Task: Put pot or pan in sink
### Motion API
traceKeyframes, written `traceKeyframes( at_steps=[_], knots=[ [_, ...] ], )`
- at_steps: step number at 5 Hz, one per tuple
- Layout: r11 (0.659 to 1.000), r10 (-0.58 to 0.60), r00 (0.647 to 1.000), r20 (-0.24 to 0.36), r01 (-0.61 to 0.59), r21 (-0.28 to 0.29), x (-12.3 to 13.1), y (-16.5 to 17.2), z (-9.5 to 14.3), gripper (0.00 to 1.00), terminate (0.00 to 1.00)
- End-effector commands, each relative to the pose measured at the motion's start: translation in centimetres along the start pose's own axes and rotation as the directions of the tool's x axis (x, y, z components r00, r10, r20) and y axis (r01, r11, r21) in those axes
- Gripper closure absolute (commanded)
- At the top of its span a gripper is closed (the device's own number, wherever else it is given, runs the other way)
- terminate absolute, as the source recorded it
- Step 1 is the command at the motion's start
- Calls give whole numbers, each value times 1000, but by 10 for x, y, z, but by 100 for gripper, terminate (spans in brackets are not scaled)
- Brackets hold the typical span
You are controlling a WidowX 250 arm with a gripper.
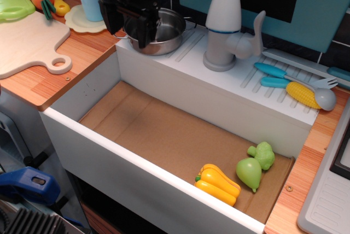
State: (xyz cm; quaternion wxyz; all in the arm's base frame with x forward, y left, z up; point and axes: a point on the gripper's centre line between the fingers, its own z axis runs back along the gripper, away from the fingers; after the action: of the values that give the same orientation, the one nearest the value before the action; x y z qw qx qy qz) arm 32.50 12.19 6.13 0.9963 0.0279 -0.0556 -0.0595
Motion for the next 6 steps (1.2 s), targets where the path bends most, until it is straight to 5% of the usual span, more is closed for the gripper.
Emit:
traceKeyframes(
  at_steps=[1, 3, 6],
  knots=[
    [948, -309, 937, 162, 292, 124, 14, 1, 23, 0, 0],
    [895, -446, 865, 228, 432, 112, 31, 5, 11, 0, 0],
    [902, -425, 865, 265, 431, 38, 32, 4, -13, 0, 0]
  ],
)
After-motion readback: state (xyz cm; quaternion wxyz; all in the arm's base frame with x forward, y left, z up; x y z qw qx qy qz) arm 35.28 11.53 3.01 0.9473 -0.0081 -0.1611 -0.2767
